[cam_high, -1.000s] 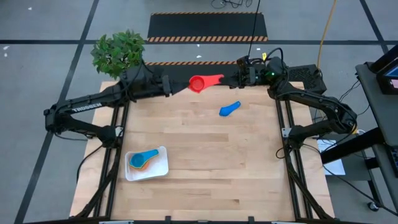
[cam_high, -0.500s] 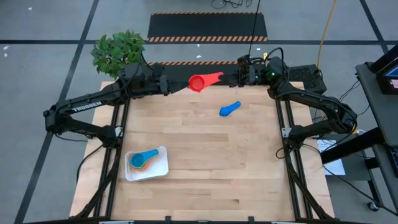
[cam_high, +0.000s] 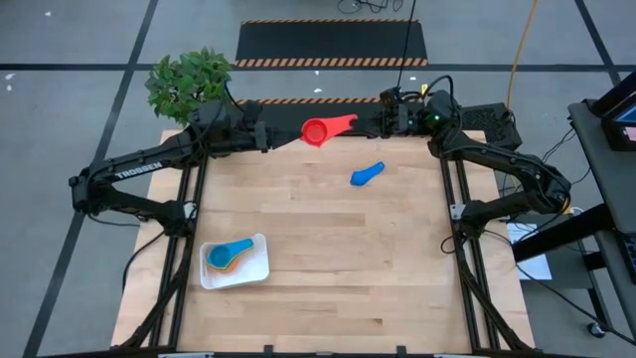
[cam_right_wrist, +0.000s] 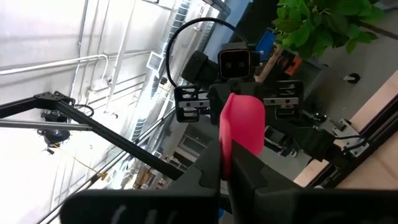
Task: Nest measuring cups in basket
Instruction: Stack the red measuring cup on top of the light blue measuring cup in the white bin
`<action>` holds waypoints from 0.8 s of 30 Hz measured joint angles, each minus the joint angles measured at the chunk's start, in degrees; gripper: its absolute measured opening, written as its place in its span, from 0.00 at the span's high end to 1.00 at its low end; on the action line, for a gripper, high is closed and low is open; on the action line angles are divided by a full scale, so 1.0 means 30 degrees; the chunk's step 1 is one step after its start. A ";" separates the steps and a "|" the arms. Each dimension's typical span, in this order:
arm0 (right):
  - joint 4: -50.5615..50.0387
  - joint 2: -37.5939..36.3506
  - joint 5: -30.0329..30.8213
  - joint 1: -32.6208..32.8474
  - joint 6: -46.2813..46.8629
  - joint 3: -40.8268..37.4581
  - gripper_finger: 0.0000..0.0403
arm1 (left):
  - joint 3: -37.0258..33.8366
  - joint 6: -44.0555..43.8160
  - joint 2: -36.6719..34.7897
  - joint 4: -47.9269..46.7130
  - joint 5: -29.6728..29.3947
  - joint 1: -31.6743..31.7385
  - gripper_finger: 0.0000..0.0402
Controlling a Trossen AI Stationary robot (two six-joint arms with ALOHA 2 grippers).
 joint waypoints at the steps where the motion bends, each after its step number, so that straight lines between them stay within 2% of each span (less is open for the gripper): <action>1: 0.0005 0.0000 -0.0002 0.0000 -0.0004 0.0000 1.00 | 0.0000 0.0000 0.0000 -0.0016 0.0000 -0.0006 0.97; 6: 0.0012 0.0000 -0.0012 0.0000 0.0044 0.0000 0.99 | 0.0000 -0.0101 0.0000 -0.0040 0.0000 -0.0066 0.98; 9: -0.0106 0.0015 -0.0037 0.0000 0.0161 0.0000 0.93 | 0.0000 -0.0204 -0.0135 -0.0180 0.0105 -0.0085 0.98; 15: -0.0423 0.0022 -0.1644 0.0000 0.1153 0.0000 0.71 | 0.0005 -0.0153 -0.0897 -0.1766 -0.0308 -0.0979 0.99; 20: -0.0449 0.0022 -0.4529 0.0000 0.1633 0.0000 0.52 | 0.0007 0.0153 -0.2659 -0.6267 -0.2513 -0.2484 0.99; 24: -0.0513 0.0000 -0.6411 -0.0087 0.2343 0.0000 0.42 | 0.0007 0.0239 -0.4375 -0.9027 -0.4389 -0.3682 0.99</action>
